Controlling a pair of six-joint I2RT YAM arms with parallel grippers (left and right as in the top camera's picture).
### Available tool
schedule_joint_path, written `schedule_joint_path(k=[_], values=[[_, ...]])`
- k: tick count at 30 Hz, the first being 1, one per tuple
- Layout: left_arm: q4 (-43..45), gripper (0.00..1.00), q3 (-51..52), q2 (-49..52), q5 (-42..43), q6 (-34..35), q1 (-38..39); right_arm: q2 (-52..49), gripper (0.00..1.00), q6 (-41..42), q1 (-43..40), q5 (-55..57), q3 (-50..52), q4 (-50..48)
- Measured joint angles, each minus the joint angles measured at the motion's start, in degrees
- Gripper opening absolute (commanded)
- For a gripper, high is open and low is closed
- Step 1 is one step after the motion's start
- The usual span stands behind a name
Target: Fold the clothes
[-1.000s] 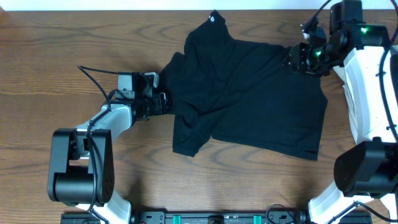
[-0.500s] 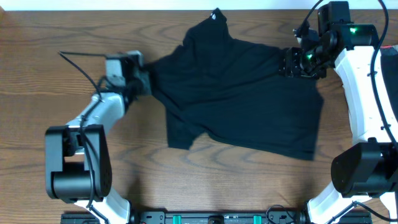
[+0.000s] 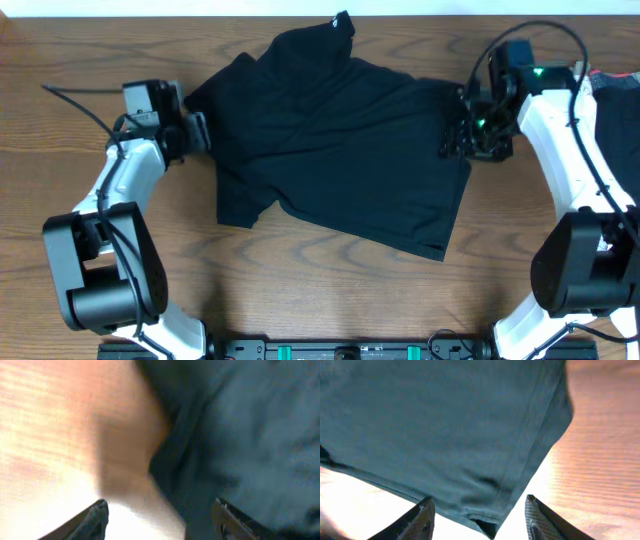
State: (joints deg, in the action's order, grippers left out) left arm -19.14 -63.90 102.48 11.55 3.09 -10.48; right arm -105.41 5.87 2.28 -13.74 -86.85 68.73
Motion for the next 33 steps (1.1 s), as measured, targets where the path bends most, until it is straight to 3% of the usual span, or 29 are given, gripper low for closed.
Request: schedule_joint_path(k=[6, 16, 18, 21, 26, 33], values=[[-14.75, 0.68, 0.00, -2.84, 4.87, 2.29, -0.35, -0.04, 0.58, 0.74, 0.11, 0.26, 6.29, -0.68], [-26.40, 0.63, 0.94, -3.06, 9.51, 4.39, -0.28, -0.13, 0.45, 4.04, 1.66, -5.29, 20.94, -4.87], [-26.67, 0.58, 1.60, -3.06, 9.64, 4.57, -0.22, -0.13, 0.42, 4.48, 2.56, -6.23, 22.18, -5.33], [-26.45, 0.48, 2.82, -3.06, 9.75, 4.76, 0.28, -0.13, 0.47, 5.40, 3.63, -6.97, 23.21, -5.64], [-26.34, 0.06, 3.87, -3.06, 10.21, 4.94, 1.62, -0.13, 0.50, 7.34, 4.35, -5.40, 25.00, -5.66], [-26.95, 0.06, 3.91, -3.17, 10.40, 4.44, 1.05, -0.13, 0.58, 5.84, 4.35, -5.29, 25.57, -0.83]])
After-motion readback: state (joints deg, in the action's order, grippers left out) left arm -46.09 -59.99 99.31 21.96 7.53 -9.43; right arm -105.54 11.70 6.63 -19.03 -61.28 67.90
